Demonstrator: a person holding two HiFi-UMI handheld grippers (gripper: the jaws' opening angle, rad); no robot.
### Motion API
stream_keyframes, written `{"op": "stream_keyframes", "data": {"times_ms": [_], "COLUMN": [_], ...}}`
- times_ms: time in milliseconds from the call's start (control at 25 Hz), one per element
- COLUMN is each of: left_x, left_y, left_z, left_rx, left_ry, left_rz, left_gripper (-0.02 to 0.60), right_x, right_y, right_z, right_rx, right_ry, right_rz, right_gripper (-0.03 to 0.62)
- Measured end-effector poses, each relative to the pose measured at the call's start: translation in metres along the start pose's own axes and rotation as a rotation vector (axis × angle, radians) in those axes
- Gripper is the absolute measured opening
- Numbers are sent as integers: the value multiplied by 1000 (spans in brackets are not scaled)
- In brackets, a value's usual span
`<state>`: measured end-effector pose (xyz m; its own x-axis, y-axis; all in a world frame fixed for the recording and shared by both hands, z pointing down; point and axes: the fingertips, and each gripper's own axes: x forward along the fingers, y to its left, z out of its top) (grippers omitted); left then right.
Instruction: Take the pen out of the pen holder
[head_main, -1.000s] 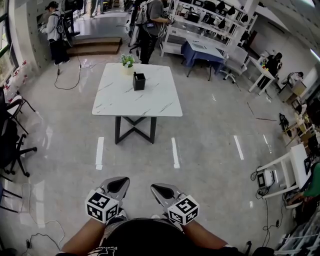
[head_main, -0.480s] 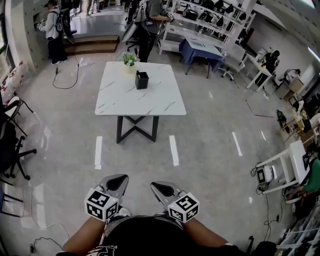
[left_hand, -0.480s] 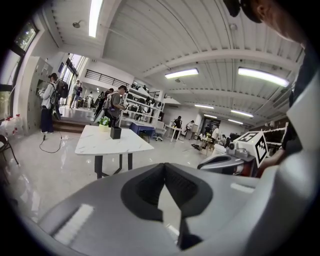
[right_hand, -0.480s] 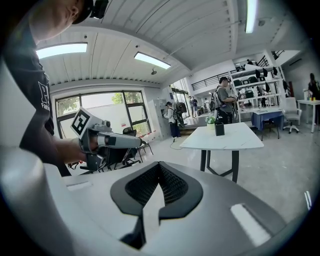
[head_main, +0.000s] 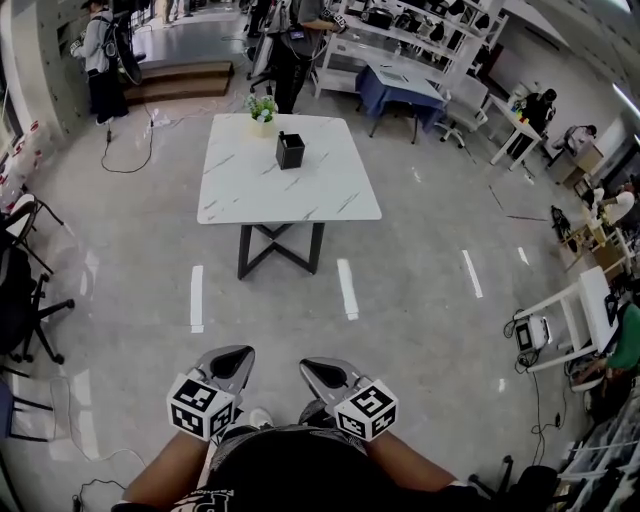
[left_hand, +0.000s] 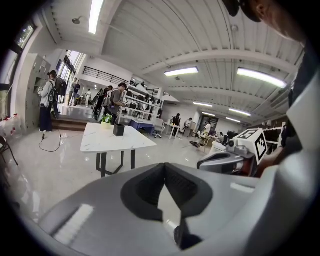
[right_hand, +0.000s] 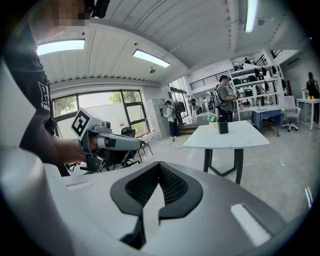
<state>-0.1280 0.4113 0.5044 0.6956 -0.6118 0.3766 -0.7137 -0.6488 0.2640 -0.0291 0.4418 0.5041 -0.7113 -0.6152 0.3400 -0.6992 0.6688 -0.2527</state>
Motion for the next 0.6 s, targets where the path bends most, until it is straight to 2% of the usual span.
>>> {"op": "stream_keyframes", "data": {"times_ms": [280, 600], "left_x": [8, 35], "left_y": [6, 24], "left_z": [0, 7], "left_rx": [-7, -11], "left_ry": [7, 16], "left_rz": [-32, -21], "left_gripper": [57, 57], "right_x": [8, 30], "right_y": [-9, -43], "right_z": [2, 13], "right_rx": [15, 33], "right_ry": [7, -14], "right_rz": [-30, -29], "right_gripper": [0, 0]}}
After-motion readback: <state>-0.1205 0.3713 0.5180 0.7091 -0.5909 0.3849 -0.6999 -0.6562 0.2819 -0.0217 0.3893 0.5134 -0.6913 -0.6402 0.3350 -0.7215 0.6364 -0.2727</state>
